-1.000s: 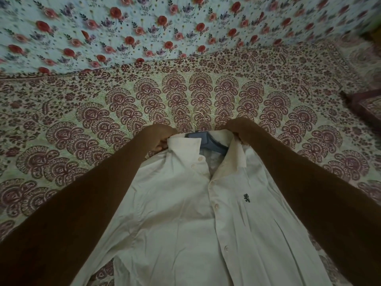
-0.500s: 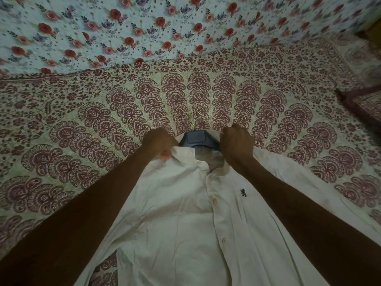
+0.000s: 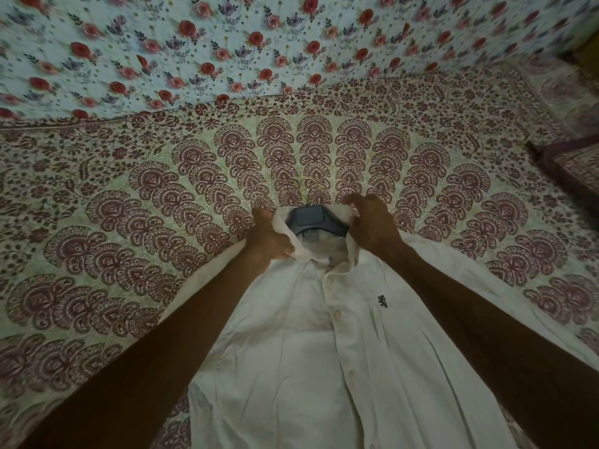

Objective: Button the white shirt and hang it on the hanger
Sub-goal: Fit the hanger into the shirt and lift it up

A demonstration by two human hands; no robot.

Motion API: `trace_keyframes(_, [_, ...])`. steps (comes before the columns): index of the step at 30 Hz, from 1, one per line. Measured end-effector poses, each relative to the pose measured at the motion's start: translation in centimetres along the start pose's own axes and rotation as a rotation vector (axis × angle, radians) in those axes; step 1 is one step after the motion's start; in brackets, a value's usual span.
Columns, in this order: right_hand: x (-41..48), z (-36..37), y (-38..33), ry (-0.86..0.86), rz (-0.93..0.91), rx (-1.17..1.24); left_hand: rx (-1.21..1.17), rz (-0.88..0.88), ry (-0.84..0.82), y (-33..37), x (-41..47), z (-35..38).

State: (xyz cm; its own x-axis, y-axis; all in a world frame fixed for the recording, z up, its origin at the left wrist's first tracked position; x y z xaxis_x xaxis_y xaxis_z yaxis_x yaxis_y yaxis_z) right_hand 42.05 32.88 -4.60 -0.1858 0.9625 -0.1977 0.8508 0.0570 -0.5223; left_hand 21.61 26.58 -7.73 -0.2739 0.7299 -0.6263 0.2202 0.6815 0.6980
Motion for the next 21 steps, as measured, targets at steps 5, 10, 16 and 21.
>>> trace_keyframes(5, [-2.5, 0.2, -0.7, -0.132, -0.339, -0.282, 1.14, 0.757, 0.335, 3.3, -3.7, 2.4])
trace_keyframes(10, [-3.4, 0.6, -0.8, -0.293, -0.607, -0.591, 1.646, 0.89, -0.069, 2.0, -2.4, 4.6])
trace_keyframes(16, [-0.5, 0.5, -1.5, -0.449, -0.445, -0.448, 1.077, 0.763, -0.335, 3.6, -0.3, 3.7])
trace_keyframes(21, [0.6, 1.1, -2.2, -0.513, -0.428, -0.422, 1.007, 0.625, -0.294, 2.9, 1.4, 3.7])
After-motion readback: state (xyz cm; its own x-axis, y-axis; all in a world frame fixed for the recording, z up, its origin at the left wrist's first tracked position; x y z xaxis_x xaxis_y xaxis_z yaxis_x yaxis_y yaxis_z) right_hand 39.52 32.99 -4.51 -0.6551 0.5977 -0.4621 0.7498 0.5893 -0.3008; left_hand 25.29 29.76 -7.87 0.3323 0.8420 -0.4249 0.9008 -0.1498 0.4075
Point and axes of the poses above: each hand's wrist, its own x-axis towards the middle knuckle, its own z-axis out of the palm, y = z × x, the point moved 5 cm from there along x, towards the middle knuckle, and after that the axes turned 1 degree about x, right-handed, at the moved point
